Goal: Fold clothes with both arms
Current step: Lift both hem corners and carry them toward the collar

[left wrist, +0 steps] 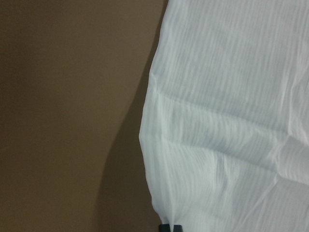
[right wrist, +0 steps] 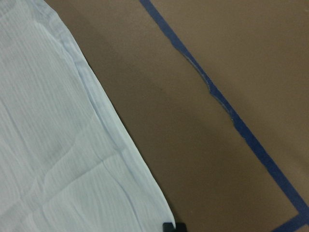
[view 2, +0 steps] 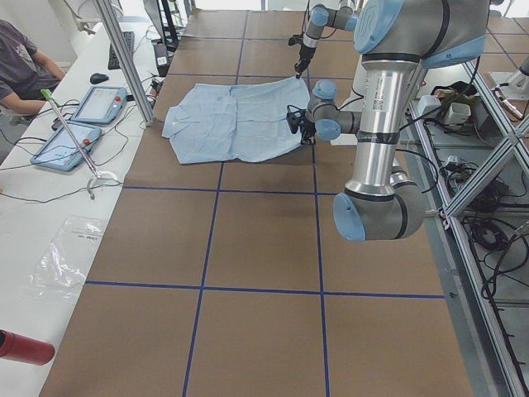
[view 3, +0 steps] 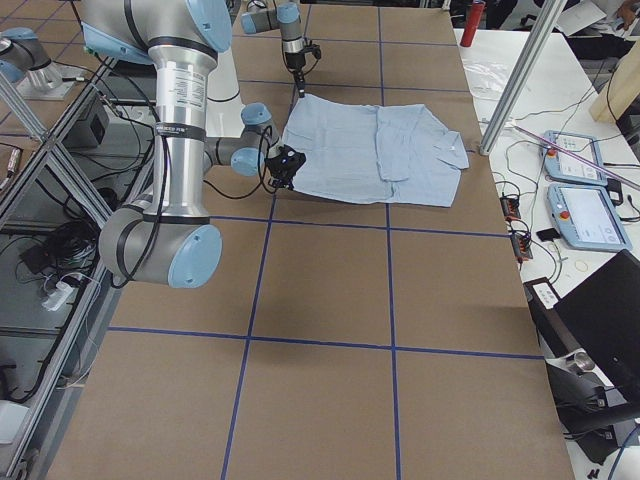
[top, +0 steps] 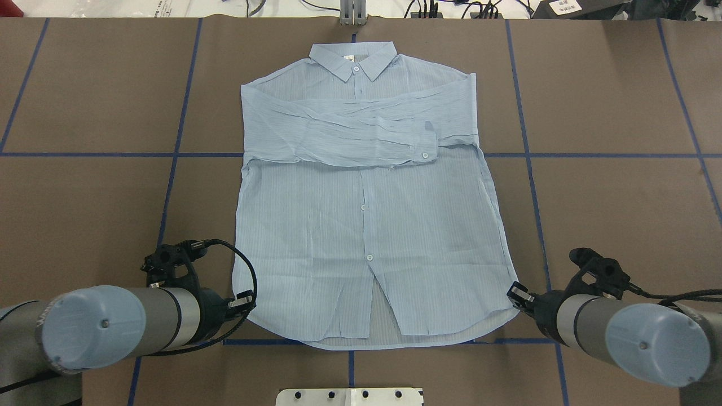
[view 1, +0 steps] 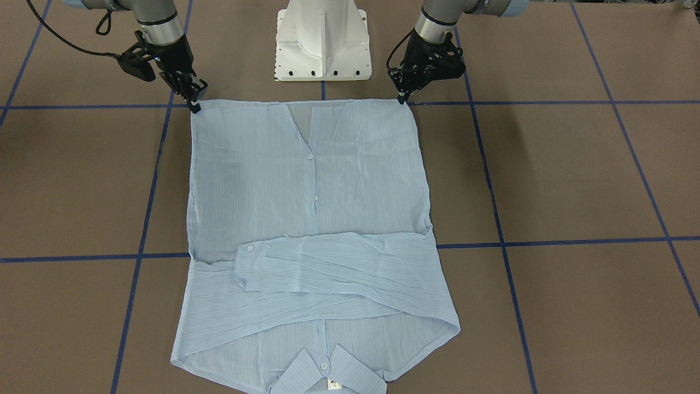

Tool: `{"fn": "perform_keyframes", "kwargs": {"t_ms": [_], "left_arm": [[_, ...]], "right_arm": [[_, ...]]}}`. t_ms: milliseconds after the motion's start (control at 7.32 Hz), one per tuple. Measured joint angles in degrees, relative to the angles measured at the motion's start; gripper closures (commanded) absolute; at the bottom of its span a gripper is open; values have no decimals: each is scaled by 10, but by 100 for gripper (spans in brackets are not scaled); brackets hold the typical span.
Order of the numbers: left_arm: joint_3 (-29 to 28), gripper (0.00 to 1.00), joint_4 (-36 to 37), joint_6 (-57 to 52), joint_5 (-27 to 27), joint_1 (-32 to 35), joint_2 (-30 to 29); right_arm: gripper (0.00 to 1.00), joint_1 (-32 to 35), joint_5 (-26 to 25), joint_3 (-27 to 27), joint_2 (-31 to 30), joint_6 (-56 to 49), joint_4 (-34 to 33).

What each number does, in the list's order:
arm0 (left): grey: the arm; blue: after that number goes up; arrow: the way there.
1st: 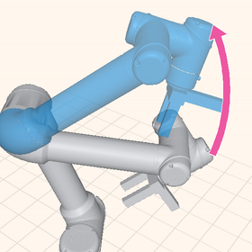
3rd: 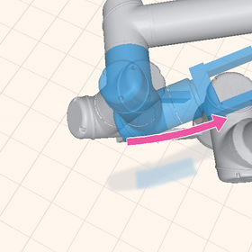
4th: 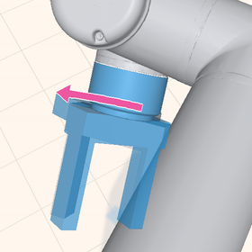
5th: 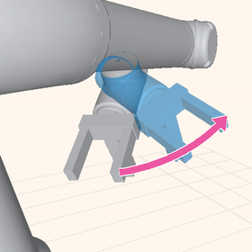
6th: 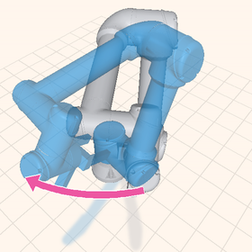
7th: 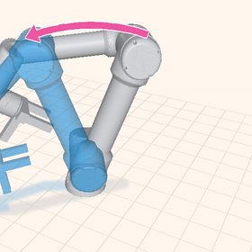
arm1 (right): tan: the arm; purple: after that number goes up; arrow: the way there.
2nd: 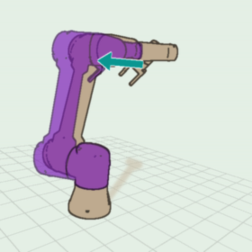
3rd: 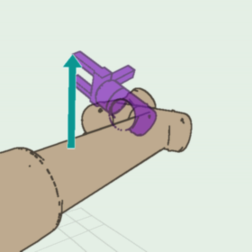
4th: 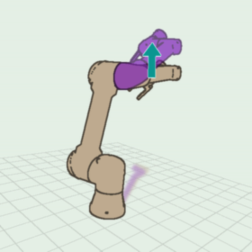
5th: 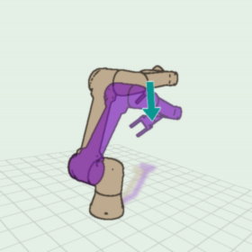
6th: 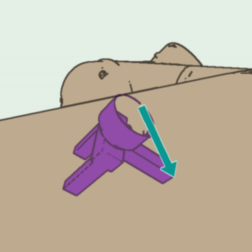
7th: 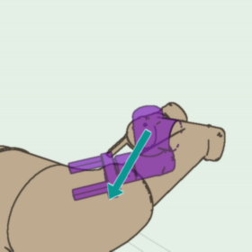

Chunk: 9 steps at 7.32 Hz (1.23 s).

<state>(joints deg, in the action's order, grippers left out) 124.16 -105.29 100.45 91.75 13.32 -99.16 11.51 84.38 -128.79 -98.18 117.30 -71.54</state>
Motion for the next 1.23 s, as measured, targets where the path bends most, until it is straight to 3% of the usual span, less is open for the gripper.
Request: {"fn": "perform_keyframes", "kwargs": {"t_ms": [273,547,957,1230], "left_arm": [[56,100,26,5,6,7,-2],[65,100,32,3,24,66,-14],[-7,100,33,-59,95,190,-73],[-80,100,31,-103,107,252,-122]], "right_arm": [[100,11,3,-63,-32,2,0],[100,61,14,-74,-15,-1,0],[100,189,95,9,111,-46,-46],[100,252,121,72,200,-86,-91]]}}
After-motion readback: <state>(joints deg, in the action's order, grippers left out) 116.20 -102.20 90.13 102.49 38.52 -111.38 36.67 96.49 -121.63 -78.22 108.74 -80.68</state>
